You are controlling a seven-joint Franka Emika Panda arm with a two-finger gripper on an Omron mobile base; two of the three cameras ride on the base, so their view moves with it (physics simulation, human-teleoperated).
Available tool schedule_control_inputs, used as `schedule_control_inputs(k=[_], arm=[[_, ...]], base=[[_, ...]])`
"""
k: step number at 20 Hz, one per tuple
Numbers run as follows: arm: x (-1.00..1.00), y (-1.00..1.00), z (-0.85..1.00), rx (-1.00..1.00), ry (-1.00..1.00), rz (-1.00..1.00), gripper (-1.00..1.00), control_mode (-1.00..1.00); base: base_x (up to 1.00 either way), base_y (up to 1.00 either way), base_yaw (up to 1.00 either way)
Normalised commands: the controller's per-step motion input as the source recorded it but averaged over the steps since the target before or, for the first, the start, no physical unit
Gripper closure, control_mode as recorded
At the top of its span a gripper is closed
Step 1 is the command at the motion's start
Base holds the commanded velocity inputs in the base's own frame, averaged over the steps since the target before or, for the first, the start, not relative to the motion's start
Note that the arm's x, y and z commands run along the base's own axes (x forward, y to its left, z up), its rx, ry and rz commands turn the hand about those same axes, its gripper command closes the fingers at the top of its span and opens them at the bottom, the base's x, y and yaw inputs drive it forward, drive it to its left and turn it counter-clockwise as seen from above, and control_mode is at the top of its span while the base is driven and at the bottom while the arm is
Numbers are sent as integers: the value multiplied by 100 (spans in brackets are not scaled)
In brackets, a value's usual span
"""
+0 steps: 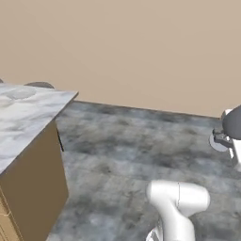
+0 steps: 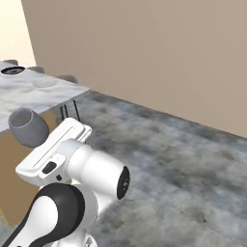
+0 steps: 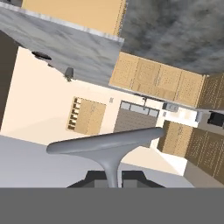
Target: Retrieve the wine glasses from the counter and place one next to each plate.
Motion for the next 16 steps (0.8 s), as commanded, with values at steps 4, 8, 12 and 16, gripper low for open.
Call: schedule_control_inputs(k=[4, 8, 12, 16], arm=[[0, 0, 0, 0, 0, 0, 100, 100], [0, 0, 0, 0, 0, 0, 100, 100], [0, 0, 0, 0, 0, 0, 100, 100], [0, 0, 0, 0, 0, 0, 100, 100]], base=[[100, -90, 19], [100, -98, 21], [100, -97, 25], [100, -95, 26]])
